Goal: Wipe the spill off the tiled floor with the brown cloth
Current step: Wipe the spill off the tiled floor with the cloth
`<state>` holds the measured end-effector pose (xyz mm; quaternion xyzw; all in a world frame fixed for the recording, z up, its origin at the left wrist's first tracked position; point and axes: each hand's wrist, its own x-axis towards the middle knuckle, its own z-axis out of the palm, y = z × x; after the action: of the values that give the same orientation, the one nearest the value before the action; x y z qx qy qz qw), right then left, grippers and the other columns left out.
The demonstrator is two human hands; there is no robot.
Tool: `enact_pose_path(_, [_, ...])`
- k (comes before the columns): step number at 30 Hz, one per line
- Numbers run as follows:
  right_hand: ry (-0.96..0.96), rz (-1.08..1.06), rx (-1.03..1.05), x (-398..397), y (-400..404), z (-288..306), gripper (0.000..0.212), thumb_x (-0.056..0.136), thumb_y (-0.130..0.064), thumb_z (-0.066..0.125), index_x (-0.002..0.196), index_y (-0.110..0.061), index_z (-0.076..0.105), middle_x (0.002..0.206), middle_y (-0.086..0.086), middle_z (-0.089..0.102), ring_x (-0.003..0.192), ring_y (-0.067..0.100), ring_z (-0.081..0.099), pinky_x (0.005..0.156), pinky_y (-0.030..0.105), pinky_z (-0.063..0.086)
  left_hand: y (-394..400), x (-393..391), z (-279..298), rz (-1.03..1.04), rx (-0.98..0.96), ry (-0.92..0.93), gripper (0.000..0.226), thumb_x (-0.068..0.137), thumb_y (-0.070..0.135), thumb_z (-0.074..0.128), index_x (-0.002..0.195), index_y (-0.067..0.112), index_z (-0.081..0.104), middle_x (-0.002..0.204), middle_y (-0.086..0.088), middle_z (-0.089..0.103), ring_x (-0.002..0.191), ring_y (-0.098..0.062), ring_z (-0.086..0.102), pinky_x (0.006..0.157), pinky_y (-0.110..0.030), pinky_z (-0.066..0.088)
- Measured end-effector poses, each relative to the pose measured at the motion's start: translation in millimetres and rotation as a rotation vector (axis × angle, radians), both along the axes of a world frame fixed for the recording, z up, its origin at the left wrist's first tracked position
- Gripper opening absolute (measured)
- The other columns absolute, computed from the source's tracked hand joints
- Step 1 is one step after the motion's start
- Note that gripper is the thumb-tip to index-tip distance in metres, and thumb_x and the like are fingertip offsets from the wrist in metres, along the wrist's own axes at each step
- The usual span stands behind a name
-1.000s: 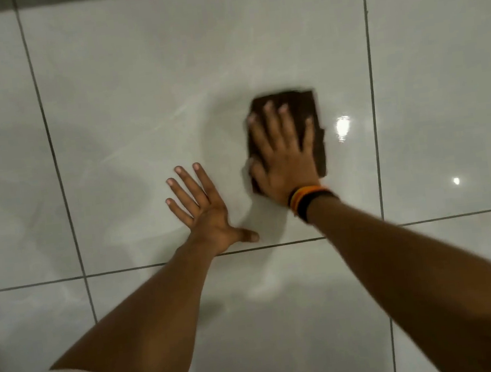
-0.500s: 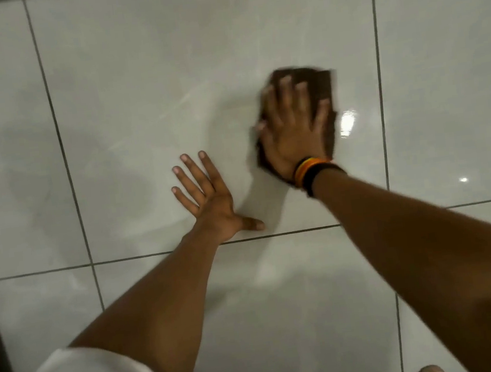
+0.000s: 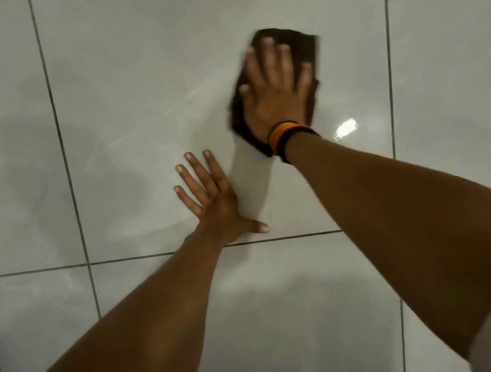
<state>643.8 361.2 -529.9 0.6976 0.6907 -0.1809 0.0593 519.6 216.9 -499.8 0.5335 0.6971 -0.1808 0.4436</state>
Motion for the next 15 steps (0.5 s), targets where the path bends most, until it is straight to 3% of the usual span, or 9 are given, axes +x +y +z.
enact_pose_path(4, [0.049,0.401,0.011,-39,-36,-1,0.061,0.102,-0.043,0.025,0.161,-0.031,0.015,0.171,0.002,0.009,0.158,0.029,0.007,0.122,0.063,0.003,4,0,-1,-0.040,-0.050,0.056,0.184,0.047,0.082,0.086,0.152,0.005,-0.044,0.155,-0.033,-0.052,0.147,-0.054,-0.044,0.122,-0.071,-0.019])
enact_pose_path(7, [0.079,0.447,0.001,7,-78,0,0.059,0.104,-0.045,0.027,0.161,-0.033,0.018,0.171,0.001,0.013,0.158,0.027,0.011,0.122,0.063,0.009,3,1,3,-0.008,-0.022,0.008,0.183,0.049,0.074,0.091,0.152,0.009,-0.044,0.154,-0.029,-0.055,0.145,-0.051,-0.048,0.116,-0.065,-0.028])
enact_pose_path(10, [0.041,0.237,-0.008,54,-125,4,0.059,0.105,-0.047,0.028,0.161,-0.034,0.015,0.171,0.000,0.011,0.158,0.025,0.009,0.123,0.061,0.011,0,0,4,-0.002,0.013,-0.022,0.186,0.046,0.070,0.095,0.154,0.010,-0.044,0.153,-0.027,-0.057,0.142,-0.050,-0.052,0.113,-0.066,-0.030])
enact_pose_path(15, [0.081,-0.429,-0.153,35,-227,25,0.066,0.103,-0.050,0.028,0.162,-0.032,0.007,0.172,0.002,-0.001,0.158,0.027,0.000,0.122,0.062,0.009,-1,2,4,-0.031,0.000,0.029,0.186,0.046,0.068,0.096,0.152,0.009,-0.046,0.153,-0.029,-0.056,0.142,-0.052,-0.050,0.110,-0.065,-0.032])
